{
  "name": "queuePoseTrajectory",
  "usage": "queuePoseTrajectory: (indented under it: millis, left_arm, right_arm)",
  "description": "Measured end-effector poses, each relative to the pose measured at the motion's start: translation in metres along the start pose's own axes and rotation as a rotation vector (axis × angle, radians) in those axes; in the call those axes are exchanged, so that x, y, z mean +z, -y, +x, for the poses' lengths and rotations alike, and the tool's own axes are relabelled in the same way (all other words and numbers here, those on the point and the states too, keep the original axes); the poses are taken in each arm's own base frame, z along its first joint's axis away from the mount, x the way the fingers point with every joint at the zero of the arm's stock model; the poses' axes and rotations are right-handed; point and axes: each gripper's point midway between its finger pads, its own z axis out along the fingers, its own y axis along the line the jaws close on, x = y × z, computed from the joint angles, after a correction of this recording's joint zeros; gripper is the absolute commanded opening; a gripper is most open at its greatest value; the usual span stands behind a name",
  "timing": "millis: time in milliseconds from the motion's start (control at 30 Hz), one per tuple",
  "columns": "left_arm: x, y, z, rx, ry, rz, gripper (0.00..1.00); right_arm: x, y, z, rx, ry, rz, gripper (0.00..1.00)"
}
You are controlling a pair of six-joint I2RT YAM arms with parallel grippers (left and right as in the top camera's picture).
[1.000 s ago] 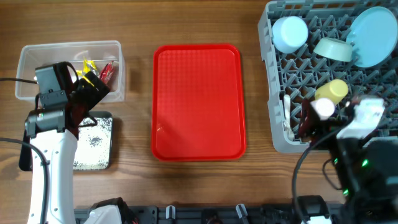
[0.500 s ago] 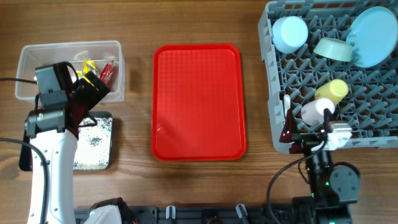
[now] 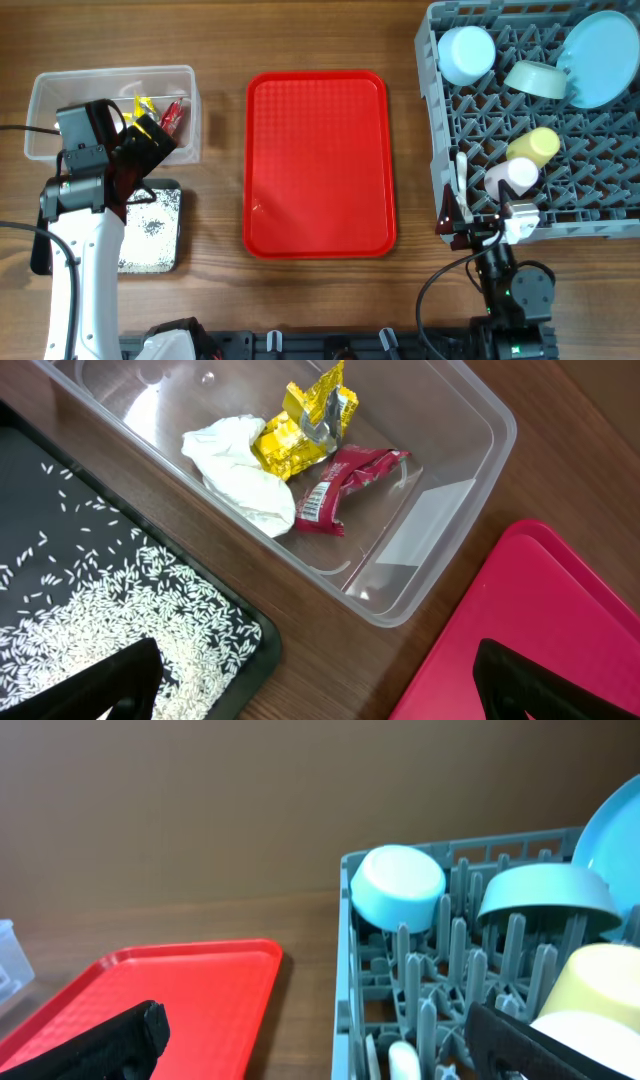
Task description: Sort waste into correct bins and load items into the dishwasher rack
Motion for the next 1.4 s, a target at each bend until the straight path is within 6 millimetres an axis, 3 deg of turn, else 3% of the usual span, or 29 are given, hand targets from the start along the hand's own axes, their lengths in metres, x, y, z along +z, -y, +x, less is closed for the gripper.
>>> queuePoseTrajectory:
  millis: [1000,1200,1400]
  left_arm:
    - [-0.003,-0.002,0.003,0.000,-0.006,-0.003,1.00]
    - [-0.032,-0.003,0.022,0.030,0.063,0.053,1.00]
    - [-0.083,-0.004,0.025,0.026,0.330,0.221,1.00]
  right_arm:
    - [0.000,0.000,0.002,0.001,-0.004,0.001,1.00]
    - [0.000,0.000,0.002,0.001,-0.003,0.000,1.00]
    - [0.000,0.000,0.001,0.001,-0.001,0.000,1.00]
